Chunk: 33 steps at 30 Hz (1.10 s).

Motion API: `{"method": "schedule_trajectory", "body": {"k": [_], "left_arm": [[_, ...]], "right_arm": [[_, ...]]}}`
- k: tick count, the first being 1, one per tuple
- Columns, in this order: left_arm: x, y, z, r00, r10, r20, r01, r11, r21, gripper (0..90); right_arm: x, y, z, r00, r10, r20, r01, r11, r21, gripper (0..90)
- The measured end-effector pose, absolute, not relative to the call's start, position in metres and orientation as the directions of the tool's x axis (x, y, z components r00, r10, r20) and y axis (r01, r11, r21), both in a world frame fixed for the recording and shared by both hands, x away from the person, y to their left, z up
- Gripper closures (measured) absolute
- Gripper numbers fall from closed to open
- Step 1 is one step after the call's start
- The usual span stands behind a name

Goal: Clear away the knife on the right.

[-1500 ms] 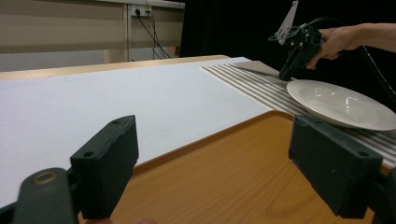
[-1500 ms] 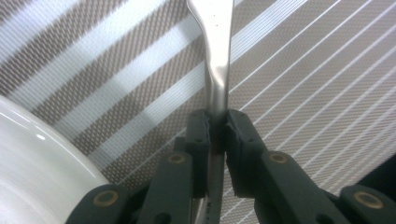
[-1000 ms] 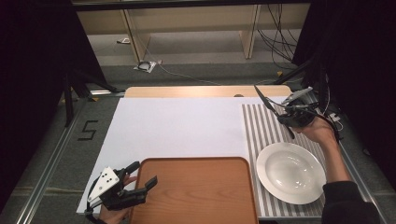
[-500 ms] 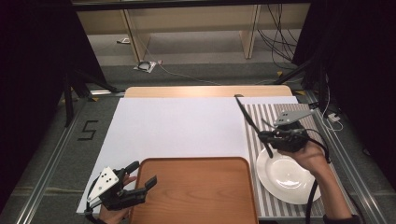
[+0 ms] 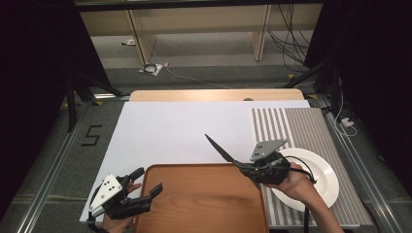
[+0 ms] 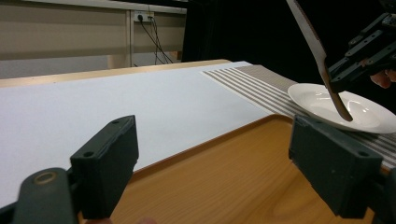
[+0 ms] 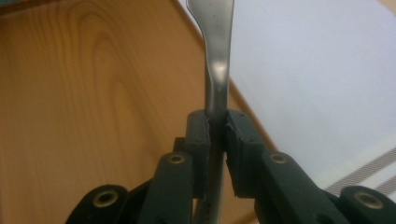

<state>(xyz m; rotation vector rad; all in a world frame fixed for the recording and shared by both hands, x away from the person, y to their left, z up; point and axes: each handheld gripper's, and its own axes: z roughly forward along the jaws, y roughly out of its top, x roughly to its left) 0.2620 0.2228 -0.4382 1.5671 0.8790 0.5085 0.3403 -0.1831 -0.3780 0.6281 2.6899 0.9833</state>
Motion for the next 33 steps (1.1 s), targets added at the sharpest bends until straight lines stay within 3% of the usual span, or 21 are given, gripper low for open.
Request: {"method": "schedule_trajectory", "body": {"k": [19, 33], "left_arm": [[0.261, 0.223, -0.438, 0.615, 0.774, -0.15, 0.24, -0.003, 0.971, 15.9], [0.261, 0.224, -0.437, 0.613, 0.775, -0.152, 0.239, 0.001, 0.971, 15.9]], "right_arm": [[0.31, -0.184, -0.397, -0.889, 0.437, 0.135, 0.411, 0.634, 0.655, 80.4], [0.289, -0.173, -0.41, -0.884, 0.442, 0.149, 0.436, 0.669, 0.602, 80.4]]}}
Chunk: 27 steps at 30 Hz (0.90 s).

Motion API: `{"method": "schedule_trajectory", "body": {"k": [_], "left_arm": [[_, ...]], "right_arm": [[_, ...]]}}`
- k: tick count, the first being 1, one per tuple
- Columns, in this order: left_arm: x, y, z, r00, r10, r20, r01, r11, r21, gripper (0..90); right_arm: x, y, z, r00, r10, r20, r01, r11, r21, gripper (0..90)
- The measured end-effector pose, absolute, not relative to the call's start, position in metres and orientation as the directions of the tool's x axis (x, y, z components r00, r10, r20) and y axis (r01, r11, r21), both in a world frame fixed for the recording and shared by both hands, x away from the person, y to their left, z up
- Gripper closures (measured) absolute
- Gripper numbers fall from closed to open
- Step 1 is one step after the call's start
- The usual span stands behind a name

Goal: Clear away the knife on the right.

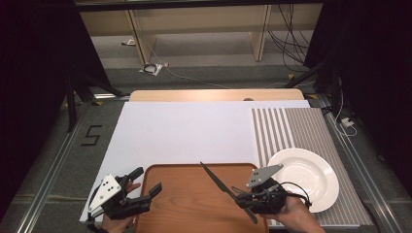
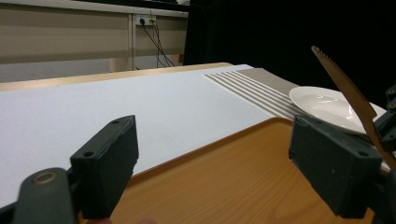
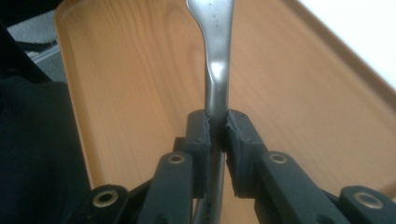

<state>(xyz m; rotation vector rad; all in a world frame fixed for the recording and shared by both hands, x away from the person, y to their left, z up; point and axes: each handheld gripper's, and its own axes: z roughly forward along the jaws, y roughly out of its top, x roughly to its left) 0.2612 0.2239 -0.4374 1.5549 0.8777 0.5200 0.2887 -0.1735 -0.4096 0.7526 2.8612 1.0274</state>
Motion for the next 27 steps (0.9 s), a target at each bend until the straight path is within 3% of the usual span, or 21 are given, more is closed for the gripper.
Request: {"method": "schedule_trajectory", "body": {"k": [27], "left_arm": [[0.261, 0.224, -0.437, 0.612, 0.776, -0.151, 0.237, 0.002, 0.971, 15.9]], "right_arm": [[0.273, -0.152, -0.435, -0.904, 0.394, 0.166, 0.426, 0.802, 0.419, 80.4]]}}
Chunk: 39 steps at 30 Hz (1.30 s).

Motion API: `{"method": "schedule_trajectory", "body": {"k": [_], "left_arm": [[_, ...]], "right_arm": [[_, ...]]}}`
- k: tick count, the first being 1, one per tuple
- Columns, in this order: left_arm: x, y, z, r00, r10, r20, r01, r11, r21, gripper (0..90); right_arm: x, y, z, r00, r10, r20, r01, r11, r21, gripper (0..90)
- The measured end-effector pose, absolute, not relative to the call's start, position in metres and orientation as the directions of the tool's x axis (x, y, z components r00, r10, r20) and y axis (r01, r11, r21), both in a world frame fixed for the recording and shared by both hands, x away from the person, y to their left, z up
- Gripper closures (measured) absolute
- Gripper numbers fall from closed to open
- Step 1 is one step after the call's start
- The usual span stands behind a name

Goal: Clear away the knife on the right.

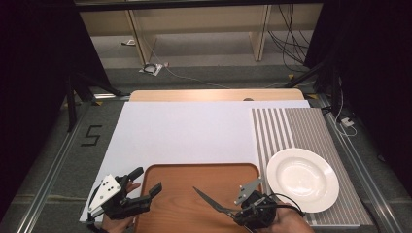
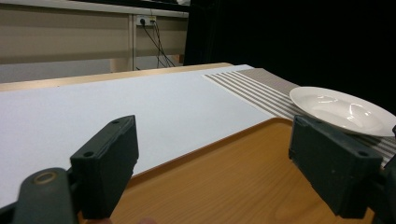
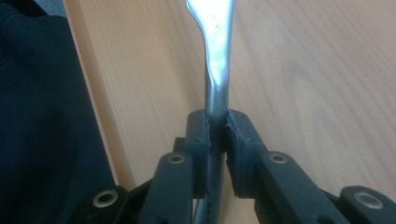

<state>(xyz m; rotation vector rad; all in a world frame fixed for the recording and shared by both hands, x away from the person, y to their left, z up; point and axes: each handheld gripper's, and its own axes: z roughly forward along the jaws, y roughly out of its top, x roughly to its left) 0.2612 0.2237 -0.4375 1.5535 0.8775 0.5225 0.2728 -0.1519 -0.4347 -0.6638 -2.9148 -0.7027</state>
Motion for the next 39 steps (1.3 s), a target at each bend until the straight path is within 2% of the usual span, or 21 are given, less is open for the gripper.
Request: {"method": "schedule_trajectory", "body": {"k": [12, 21, 29, 33, 36, 39], "left_arm": [[0.261, 0.224, -0.438, 0.614, 0.775, -0.149, 0.236, -0.001, 0.972, 15.8], [0.261, 0.223, -0.437, 0.615, 0.775, -0.148, 0.235, -0.001, 0.972, 15.9], [0.261, 0.224, -0.437, 0.617, 0.773, -0.148, 0.233, 0.0, 0.972, 15.9], [0.261, 0.223, -0.437, 0.618, 0.772, -0.149, 0.235, 0.0, 0.972, 15.9], [0.261, 0.223, -0.437, 0.618, 0.772, -0.147, 0.233, -0.002, 0.972, 15.9], [0.261, 0.224, -0.437, 0.617, 0.773, -0.148, 0.234, -0.001, 0.972, 15.9]], "right_arm": [[0.267, -0.144, -0.443, -0.917, 0.36, 0.173, 0.397, 0.869, 0.295, 80.4], [0.266, -0.137, -0.45, -0.917, 0.369, 0.153, 0.397, 0.884, 0.247, 80.2], [0.262, -0.132, -0.453, -0.926, 0.365, 0.095, 0.377, 0.901, 0.216, 78.2], [0.259, -0.132, -0.445, -0.93, 0.36, 0.082, 0.368, 0.894, 0.256, 70.1], [0.254, -0.13, -0.438, -0.944, 0.328, 0.042, 0.323, 0.886, 0.333, 72.3], [0.25, -0.125, -0.439, -0.948, 0.319, 0.008, 0.299, 0.88, 0.37, 78.6]]}}
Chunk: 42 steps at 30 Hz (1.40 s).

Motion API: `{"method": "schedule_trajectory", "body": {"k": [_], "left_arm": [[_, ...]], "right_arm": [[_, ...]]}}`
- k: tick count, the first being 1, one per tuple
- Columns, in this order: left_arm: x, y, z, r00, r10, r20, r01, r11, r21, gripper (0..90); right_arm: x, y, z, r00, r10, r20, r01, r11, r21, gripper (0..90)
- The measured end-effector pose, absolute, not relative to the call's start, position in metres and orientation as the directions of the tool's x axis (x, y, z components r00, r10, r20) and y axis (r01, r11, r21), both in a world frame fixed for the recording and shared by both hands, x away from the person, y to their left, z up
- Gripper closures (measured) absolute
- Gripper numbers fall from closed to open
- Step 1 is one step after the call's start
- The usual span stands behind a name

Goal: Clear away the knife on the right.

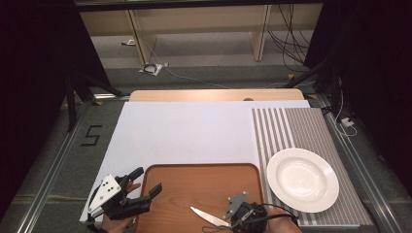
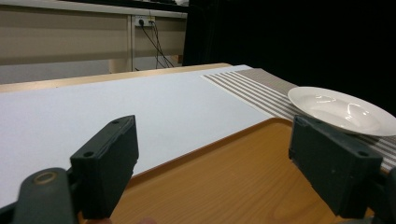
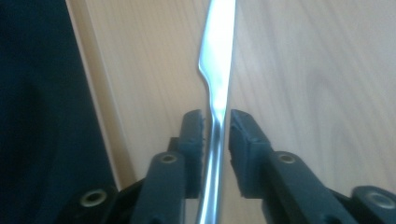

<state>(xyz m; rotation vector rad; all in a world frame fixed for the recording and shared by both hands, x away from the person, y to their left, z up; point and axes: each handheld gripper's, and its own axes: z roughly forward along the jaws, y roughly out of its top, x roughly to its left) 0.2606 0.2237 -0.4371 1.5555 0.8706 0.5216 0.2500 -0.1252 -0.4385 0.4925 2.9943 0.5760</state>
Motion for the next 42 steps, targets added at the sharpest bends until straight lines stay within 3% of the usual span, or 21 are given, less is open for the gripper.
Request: {"method": "schedule_trajectory", "body": {"k": [5, 20, 32, 42], "left_arm": [[0.261, 0.223, -0.437, 0.619, 0.771, -0.148, 0.235, -0.002, 0.972, 15.8], [0.261, 0.223, -0.438, 0.614, 0.776, -0.148, 0.238, -0.003, 0.971, 15.9], [0.262, 0.224, -0.438, 0.607, 0.78, -0.153, 0.244, 0.001, 0.97, 15.9], [0.261, 0.224, -0.438, 0.606, 0.781, -0.151, 0.24, 0.001, 0.971, 15.9]], "right_arm": [[0.246, -0.119, -0.445, -0.958, 0.288, -0.011, 0.257, 0.872, 0.417, 89.9], [0.243, -0.113, -0.463, -0.965, 0.254, -0.065, 0.209, 0.895, 0.394, 90.0], [0.254, -0.129, -0.462, -0.948, 0.292, -0.13, 0.229, 0.904, 0.361, 90.0], [0.253, -0.147, -0.46, -0.928, 0.353, -0.117, 0.294, 0.89, 0.347, 90.0]]}}
